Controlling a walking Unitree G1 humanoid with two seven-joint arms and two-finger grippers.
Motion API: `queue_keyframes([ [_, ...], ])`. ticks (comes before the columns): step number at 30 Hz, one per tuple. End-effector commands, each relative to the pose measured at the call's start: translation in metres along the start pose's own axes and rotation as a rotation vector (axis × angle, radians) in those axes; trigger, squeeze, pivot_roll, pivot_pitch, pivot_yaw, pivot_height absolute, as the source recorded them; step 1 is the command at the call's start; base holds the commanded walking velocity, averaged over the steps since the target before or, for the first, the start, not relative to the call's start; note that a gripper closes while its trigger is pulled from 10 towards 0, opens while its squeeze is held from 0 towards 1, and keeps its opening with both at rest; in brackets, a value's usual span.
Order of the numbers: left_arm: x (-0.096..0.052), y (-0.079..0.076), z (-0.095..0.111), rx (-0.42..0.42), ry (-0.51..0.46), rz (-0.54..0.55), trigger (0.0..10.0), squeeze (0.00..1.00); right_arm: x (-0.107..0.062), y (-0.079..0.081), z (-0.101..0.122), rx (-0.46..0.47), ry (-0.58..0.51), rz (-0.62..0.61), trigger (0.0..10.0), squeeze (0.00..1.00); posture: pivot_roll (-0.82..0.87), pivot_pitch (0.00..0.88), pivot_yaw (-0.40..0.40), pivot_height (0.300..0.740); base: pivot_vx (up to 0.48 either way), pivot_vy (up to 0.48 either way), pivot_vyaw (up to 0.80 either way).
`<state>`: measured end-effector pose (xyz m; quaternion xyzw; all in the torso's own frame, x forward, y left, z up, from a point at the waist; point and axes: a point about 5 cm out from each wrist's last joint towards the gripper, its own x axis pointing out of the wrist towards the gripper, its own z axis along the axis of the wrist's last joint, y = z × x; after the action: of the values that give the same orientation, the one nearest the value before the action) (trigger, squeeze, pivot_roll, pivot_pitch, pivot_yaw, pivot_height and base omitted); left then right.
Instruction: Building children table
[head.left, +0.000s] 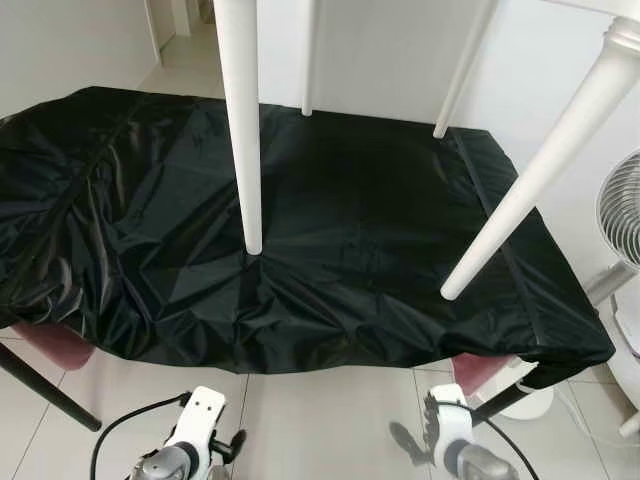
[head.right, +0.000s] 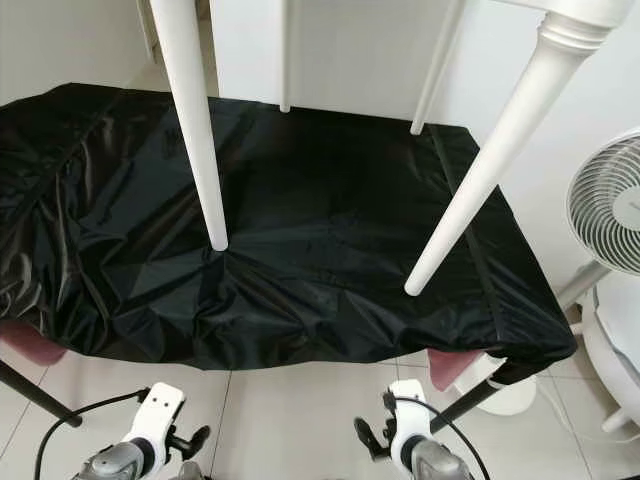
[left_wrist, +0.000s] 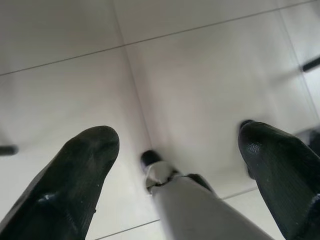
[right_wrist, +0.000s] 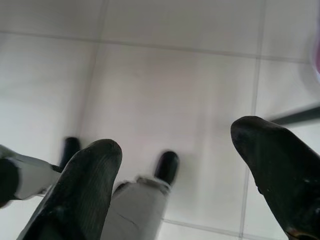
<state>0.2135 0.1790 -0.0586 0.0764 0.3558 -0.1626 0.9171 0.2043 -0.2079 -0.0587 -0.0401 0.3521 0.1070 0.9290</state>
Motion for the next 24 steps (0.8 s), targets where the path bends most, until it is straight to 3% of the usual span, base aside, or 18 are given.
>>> queue_keyframes([
  [1, 0.0, -0.003, -0.01, -0.017, 0.06, 0.043, 10.0, 0.0, -0.002, 0.001, -0.014, 0.026, 0.067, -0.049, 10.0, 0.0, 0.08, 0.082, -0.033, 0.74, 0.0, 0.0, 0.0],
  [9, -0.002, -0.002, -0.024, -0.171, 0.133, 0.139, 10.0, 0.0, -0.008, 0.011, -0.04, 0.042, 0.181, -0.147, 10.0, 0.0, 0.07, 0.058, -0.027, 0.74, 0.0, 0.0, 0.0],
  [18, -0.004, -0.014, -0.039, -0.179, 0.202, 0.14, 10.0, 0.0, -0.02, 0.012, -0.067, 0.072, 0.279, -0.221, 10.0, 0.0, 0.07, 0.025, -0.017, 0.74, 0.0, 0.0, 0.0],
  [24, -0.005, -0.016, -0.042, -0.182, 0.221, 0.141, 10.0, 0.0, -0.022, 0.011, -0.07, 0.069, 0.294, -0.24, 10.0, 0.0, 0.06, 0.017, -0.016, 0.74, 0.0, 0.0, 0.0],
])
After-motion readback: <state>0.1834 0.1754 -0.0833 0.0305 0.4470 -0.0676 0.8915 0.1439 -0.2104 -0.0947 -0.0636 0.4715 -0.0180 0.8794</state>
